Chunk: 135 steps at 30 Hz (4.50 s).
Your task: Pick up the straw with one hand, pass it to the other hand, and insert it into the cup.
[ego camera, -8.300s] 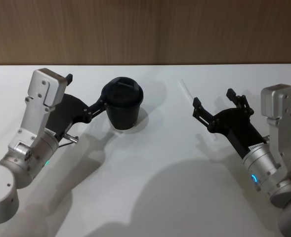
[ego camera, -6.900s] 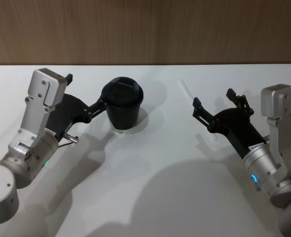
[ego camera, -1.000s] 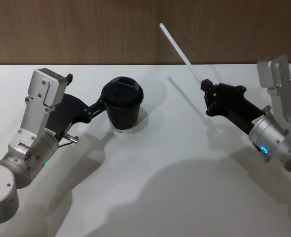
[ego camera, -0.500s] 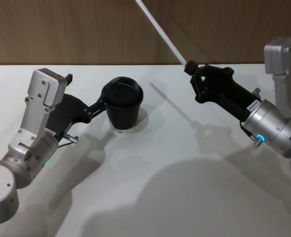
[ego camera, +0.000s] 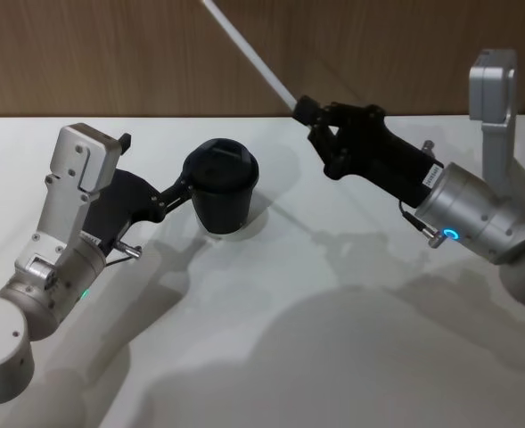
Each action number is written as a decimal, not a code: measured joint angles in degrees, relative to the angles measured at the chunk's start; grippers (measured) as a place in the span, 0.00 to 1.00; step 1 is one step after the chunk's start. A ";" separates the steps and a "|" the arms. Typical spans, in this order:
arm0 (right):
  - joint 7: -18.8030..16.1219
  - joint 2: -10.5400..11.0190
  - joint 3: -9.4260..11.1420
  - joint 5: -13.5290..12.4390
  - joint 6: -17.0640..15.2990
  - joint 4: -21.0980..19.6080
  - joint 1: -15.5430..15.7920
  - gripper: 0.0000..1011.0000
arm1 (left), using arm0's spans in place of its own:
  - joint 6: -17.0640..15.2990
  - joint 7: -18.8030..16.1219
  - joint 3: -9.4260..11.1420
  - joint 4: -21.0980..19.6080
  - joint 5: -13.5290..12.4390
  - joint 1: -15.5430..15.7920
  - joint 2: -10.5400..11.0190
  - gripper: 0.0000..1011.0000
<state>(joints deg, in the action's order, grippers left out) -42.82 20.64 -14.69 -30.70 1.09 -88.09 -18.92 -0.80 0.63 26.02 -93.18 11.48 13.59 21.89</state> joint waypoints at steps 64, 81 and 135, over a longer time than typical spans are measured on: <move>-10.94 -4.15 -6.10 -4.95 4.23 9.27 -9.56 0.01 | 10.02 27.08 -13.19 -8.72 35.39 -6.18 0.98 0.99; -10.97 -4.18 -6.13 -4.96 4.24 9.31 -9.63 0.01 | 7.11 32.80 -12.88 -5.92 47.51 -4.25 -1.22 0.99; -10.96 -4.18 -6.12 -4.94 4.23 9.31 -9.63 0.01 | 1.73 36.91 -7.27 4.82 59.66 7.86 -6.18 0.96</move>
<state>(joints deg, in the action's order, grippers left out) -53.78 16.46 -20.81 -35.65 5.32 -78.78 -28.55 0.94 37.54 18.76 -88.36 71.14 21.45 15.71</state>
